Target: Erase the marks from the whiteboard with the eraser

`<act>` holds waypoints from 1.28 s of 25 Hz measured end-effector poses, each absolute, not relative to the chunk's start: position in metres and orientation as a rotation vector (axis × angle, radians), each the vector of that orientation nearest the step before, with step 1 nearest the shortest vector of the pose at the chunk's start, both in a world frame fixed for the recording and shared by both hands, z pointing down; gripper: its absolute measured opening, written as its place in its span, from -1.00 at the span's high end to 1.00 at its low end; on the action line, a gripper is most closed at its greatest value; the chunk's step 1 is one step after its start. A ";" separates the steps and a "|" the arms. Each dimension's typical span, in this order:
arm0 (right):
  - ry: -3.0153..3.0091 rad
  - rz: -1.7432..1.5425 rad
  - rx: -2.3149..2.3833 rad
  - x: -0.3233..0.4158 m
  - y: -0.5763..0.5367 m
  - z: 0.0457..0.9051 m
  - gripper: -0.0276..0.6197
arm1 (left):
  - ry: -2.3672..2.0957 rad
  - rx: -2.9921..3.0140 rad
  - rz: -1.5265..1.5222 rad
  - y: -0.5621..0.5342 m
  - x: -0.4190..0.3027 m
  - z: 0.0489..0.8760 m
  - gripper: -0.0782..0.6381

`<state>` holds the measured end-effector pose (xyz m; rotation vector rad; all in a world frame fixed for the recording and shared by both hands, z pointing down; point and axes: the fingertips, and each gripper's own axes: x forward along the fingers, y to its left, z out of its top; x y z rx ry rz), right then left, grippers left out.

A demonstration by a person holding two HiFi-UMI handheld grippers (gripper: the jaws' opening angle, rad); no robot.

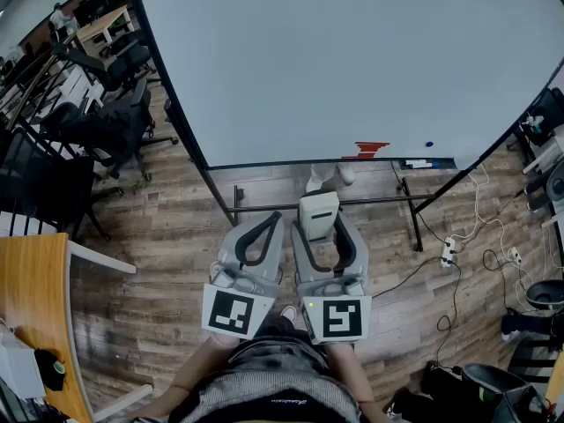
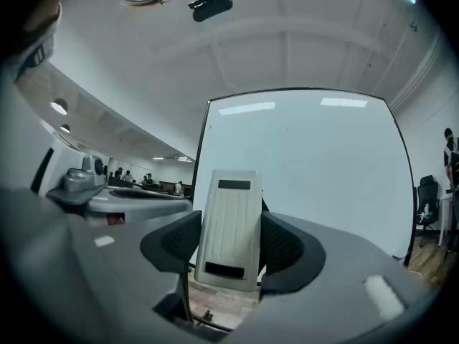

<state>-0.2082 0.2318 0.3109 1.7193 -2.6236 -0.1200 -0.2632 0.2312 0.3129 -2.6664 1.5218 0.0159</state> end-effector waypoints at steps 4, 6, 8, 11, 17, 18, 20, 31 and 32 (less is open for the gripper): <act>-2.672 -0.133 1.720 -0.207 0.227 0.308 0.10 | 1.538 -2.650 0.034 0.225 -0.262 0.314 0.77; -2.689 -0.124 1.708 -0.207 0.221 0.309 0.10 | 1.548 -2.648 0.047 0.220 -0.262 0.315 0.77; -2.698 -0.116 1.689 -0.208 0.215 0.312 0.10 | 1.558 -2.646 0.050 0.215 -0.264 0.317 0.77; -2.713 -0.091 1.671 -0.213 0.209 0.316 0.10 | 1.583 -2.654 0.056 0.212 -0.270 0.321 0.77; -2.726 -0.103 1.662 -0.230 0.186 0.317 0.10 | 1.632 -2.638 0.059 0.189 -0.293 0.326 0.77; -2.724 -0.107 1.663 -0.233 0.178 0.317 0.11 | 1.637 -2.633 0.067 0.181 -0.298 0.326 0.77; -2.723 -0.122 1.667 -0.241 0.160 0.318 0.10 | 1.644 -2.621 0.087 0.164 -0.308 0.326 0.77; -2.712 -0.164 1.685 -0.314 0.031 0.306 0.11 | 1.568 -2.664 0.119 0.036 -0.366 0.317 0.77; -2.706 -0.165 1.689 -0.319 0.023 0.306 0.10 | 1.552 -2.674 0.122 0.029 -0.370 0.317 0.77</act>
